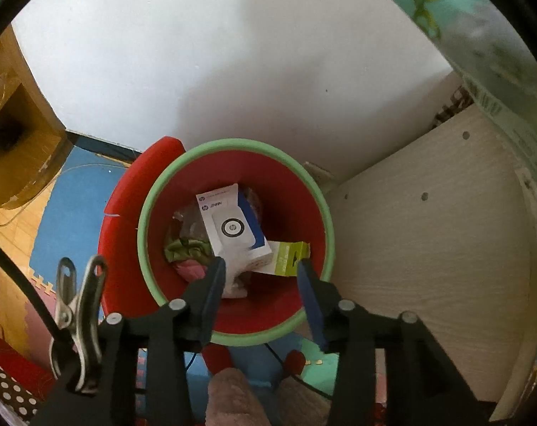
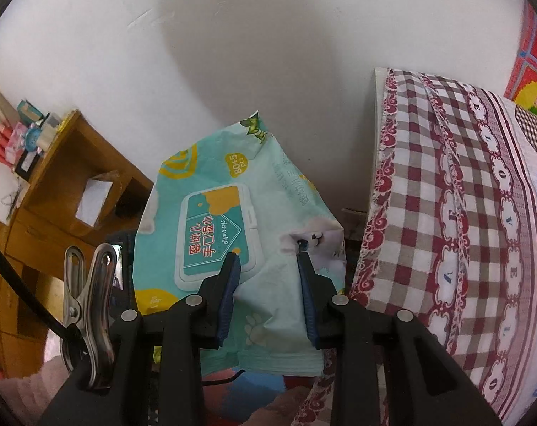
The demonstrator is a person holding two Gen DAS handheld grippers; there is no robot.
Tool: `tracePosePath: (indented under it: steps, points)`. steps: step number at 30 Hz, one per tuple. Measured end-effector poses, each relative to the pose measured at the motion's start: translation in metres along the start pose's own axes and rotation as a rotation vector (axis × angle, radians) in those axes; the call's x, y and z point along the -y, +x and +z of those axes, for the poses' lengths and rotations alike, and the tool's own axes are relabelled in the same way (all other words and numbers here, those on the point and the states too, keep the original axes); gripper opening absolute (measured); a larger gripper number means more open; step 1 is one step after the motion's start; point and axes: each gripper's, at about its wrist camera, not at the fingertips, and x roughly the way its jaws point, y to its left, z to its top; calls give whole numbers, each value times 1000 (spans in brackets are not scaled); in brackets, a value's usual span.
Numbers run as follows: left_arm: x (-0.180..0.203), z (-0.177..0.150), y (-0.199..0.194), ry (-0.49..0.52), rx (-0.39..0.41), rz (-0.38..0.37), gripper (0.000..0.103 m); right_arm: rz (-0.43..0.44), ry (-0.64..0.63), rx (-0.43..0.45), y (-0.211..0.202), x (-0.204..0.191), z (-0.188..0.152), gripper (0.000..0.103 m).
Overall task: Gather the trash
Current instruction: 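Open the left gripper to drop the white tissue into the bucket, then open the right gripper to drop the wipes packet into the bucket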
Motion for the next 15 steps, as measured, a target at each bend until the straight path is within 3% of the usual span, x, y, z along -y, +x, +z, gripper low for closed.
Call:
tracePosePath:
  steps: [3,7,15]
  points:
    - [1,-1,1,0,-15,19,57,-33,-17,-12,8,-10,-3,33]
    - [-5,-4,-4,-13,-21,31,63,-57,-29,-47,24,-21,-6,33]
    - [-26,-13,-39,-64,20,75,68,-119,-80,-146,72,-52,0,33]
